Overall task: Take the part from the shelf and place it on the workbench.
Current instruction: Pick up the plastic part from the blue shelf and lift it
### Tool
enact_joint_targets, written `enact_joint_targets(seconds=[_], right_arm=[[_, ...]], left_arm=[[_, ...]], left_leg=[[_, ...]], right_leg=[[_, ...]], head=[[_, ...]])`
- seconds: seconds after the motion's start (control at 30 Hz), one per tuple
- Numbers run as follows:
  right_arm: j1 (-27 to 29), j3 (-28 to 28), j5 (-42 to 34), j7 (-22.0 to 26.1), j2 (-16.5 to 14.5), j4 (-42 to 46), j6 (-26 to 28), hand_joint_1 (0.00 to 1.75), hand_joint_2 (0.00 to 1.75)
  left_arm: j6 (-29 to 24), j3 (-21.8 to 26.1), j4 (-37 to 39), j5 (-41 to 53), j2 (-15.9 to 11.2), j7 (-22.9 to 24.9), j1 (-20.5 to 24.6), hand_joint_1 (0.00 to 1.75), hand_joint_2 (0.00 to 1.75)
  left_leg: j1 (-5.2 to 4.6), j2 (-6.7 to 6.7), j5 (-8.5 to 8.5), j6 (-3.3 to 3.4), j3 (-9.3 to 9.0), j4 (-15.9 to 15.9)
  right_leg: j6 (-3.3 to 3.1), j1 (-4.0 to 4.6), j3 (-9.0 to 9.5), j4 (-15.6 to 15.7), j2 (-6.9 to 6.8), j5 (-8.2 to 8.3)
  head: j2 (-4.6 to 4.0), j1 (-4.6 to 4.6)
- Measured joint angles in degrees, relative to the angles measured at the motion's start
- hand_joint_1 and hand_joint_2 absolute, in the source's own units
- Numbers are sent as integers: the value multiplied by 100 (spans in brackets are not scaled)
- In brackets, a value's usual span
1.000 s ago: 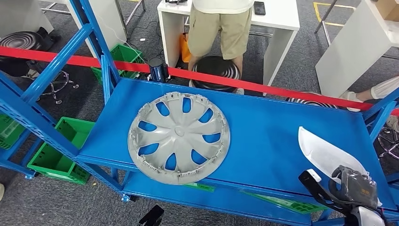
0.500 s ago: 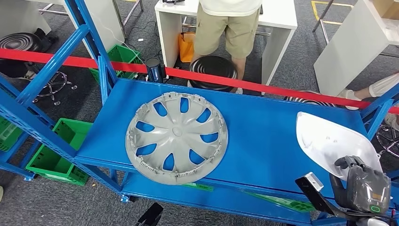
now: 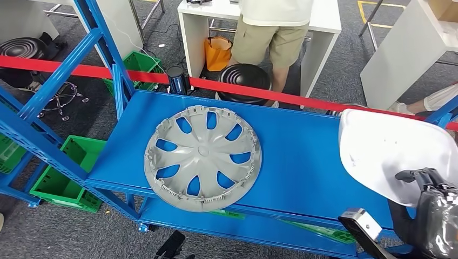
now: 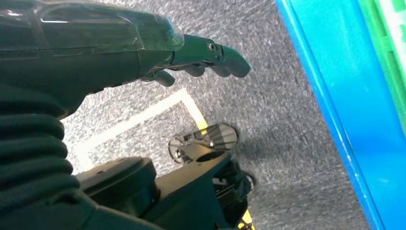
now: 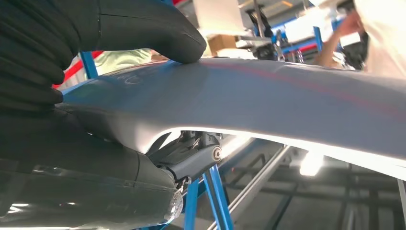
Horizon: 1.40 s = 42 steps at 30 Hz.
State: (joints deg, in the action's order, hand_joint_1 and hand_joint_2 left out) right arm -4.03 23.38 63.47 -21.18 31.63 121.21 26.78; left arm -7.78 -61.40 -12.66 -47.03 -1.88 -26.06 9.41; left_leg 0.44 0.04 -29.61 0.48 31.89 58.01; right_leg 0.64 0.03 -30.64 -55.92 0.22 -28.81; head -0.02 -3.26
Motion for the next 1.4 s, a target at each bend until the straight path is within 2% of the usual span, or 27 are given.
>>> enact_joint_targets(seconds=[0.27, 0.47, 0.63, 0.73, 0.87, 0.9, 0.93, 1.0, 1.03, 1.07, 1.1, 1.13, 1.2, 1.23, 1.27, 1.33, 1.37, 1.4], right_arm=[[38, -5, -231, -32, 10, 346, 329, 175, 175], [171, -10, -843, 123, -20, 548, 1013, 175, 175], [267, -26, -993, 187, -72, 715, 1181, 175, 175], [341, -91, -1180, 362, -123, 799, 1245, 175, 175], [472, -213, -1557, 741, -259, 882, 1265, 175, 175], [500, -252, -1642, 833, -291, 891, 1266, 175, 175], [525, -293, -1727, 920, -326, 893, 1267, 175, 175], [582, -367, -1897, 1102, -420, 876, 1267, 175, 175], [610, -392, -1970, 1187, -471, 861, 1267, 175, 175], [632, -410, -2025, 1258, -520, 842, 1267, 175, 175], [641, -418, -2050, 1303, -566, 822, 1267, 175, 175], [643, -422, -2052, 1330, -610, 800, 1266, 175, 175], [633, -423, -2016, 1344, -692, 753, 1265, 175, 175], [624, -422, -2003, 1344, -724, 730, 1265, 175, 175], [613, -421, -2000, 1344, -752, 707, 1266, 175, 175], [570, -419, -2016, 1354, -803, 651, 1267, 175, 175], [523, -416, -2024, 1365, -826, 614, 1267, 175, 175], [470, -412, -2030, 1380, -850, 569, 1266, 175, 175]], left_arm=[[87, 32, 0, -127, 0, -35, -23, 0, 175], [112, 133, 0, -288, 1, -125, -57, 0, 175], [115, 173, 0, -321, 8, -160, -82, 0, 175], [115, 222, 0, -361, 13, -191, -94, 0, 175], [114, 283, 0, -438, 11, -255, -111, 0, 175], [113, 287, 0, -454, 13, -273, -112, 0, 175], [110, 296, 0, -469, 14, -287, -112, 0, 175], [105, 320, 1, -493, 16, -303, -118, 0, 175], [98, 331, 1, -498, 16, -305, -125, 0, 175], [85, 342, 2, -500, 16, -304, -134, 0, 175], [69, 355, 2, -501, 15, -297, -142, 0, 175], [54, 368, 3, -509, 13, -290, -148, 0, 175], [43, 405, 3, -566, 5, -285, -149, 0, 175], [48, 421, 3, -604, -1, -297, -148, 0, 175], [57, 439, 3, -642, -8, -313, -146, 0, 175], [71, 474, 4, -694, -20, -349, -141, 0, 175], [73, 496, 4, -718, -31, -362, -137, 0, 175], [73, 519, 3, -737, -42, -373, -131, 0, 175]], left_leg=[[0, -7, 0, 0, -3, 0], [0, -13, 0, 0, -5, 0], [0, -16, 0, -1, -10, -2], [-31, -26, -11, 22, -9, 10], [-47, -29, 57, 95, -22, -40], [-37, -28, 96, 119, -25, -76], [-26, -25, 129, 139, -23, -111], [-31, -23, 168, 160, 7, -130], [-39, -23, 184, 159, 30, -128], [-46, -23, 201, 151, 53, -127], [-51, -24, 219, 139, 74, -126], [-54, -25, 238, 120, 93, -125], [-63, -28, 276, 70, 122, -120], [-71, -27, 298, 38, 135, -117], [-79, -25, 322, 4, 148, -113], [-84, -16, 381, -72, 176, -115], [-77, -10, 371, -107, 199, -98], [-68, -4, 288, -139, 240, -29]], right_leg=[[0, 0, 2, 0, 0, 0], [0, 0, 2, -1, -1, 0], [0, 0, 3, -2, -1, -1], [42, -22, 7, 10, -5, 8], [119, -58, 3, -10, -6, 7], [132, -62, -29, -95, -5, -77], [141, -67, -107, -295, -5, -240], [162, -74, -378, -1006, -6, -692], [169, -75, -508, -1361, -7, -857], [170, -76, -569, -1567, -7, -915], [163, -77, -526, -1550, -7, -851], [150, -77, -375, -1316, -7, -694], [114, -78, 104, -501, -2, -366], [84, -72, 277, -188, 8, -269], [54, -65, 367, -5, 16, -235], [-24, -49, 333, 37, 24, -198], [-64, -55, 302, 49, 12, -167], [-112, -61, 261, 56, 3, -121]], head=[[0, 0], [0, -1], [0, 0], [0, -1], [0, -3], [0, 0], [0, 2], [0, 5], [0, 4], [0, 3], [0, 2], [0, 2], [0, 4], [0, -1], [0, -2], [0, -9], [0, -5], [0, -14]])
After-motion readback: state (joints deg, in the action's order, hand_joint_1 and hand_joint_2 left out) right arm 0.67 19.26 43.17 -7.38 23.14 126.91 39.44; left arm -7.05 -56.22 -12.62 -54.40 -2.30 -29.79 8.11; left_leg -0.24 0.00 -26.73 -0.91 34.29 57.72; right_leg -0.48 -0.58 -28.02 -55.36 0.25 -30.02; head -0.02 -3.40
